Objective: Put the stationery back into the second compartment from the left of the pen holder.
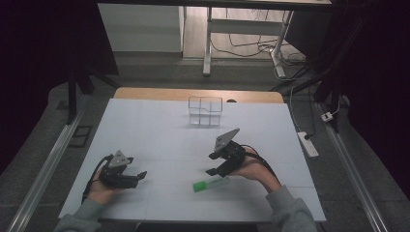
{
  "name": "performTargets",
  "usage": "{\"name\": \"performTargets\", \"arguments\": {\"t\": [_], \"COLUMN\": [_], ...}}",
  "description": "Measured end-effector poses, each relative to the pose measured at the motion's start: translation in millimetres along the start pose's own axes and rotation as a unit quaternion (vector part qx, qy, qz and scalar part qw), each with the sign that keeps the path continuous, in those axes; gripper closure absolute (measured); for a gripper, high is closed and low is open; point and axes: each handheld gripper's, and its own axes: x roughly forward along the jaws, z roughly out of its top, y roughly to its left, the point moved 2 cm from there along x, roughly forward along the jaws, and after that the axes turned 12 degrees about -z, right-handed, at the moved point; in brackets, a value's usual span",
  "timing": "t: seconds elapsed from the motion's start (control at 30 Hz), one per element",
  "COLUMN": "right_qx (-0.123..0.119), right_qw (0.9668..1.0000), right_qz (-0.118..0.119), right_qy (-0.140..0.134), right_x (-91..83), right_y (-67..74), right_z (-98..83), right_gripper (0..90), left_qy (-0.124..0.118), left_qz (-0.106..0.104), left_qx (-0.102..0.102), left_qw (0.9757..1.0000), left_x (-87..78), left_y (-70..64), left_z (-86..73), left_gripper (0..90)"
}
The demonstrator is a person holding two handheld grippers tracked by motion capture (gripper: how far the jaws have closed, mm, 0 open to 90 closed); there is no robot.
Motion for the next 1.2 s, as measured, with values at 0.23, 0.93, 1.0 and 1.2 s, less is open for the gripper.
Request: {"name": "performTargets", "arguments": {"t": [0.23,0.93,1.0,1.2], "right_qx": [-0.026,-0.086,-0.088,-0.094], "right_qw": [0.9994,0.9931,0.9926,0.9914], "right_qz": [0.015,0.045,0.046,0.049], "right_qy": [0.017,0.066,0.07,0.077], "right_x": [7.6,35.1,36.6,40.2], "right_y": [12.2,33.6,33.9,36.5], "right_z": [3.1,1.7,0.9,-0.3], "right_gripper": [33.8,28.7,28.9,31.5], "left_qy": [-0.001,0.001,0.002,0.001], "left_qz": [0.001,0.0,0.0,0.0], "left_qx": [0.0,0.002,0.003,0.003], "left_qw": [1.0,1.0,1.0,1.0], "left_x": [-0.4,-0.1,0.0,-0.3], "left_y": [-0.4,-1.1,-1.1,-1.5], "left_z": [0.1,0.3,0.3,0.1], "left_gripper": [22.5,22.4,22.4,22.4]}}
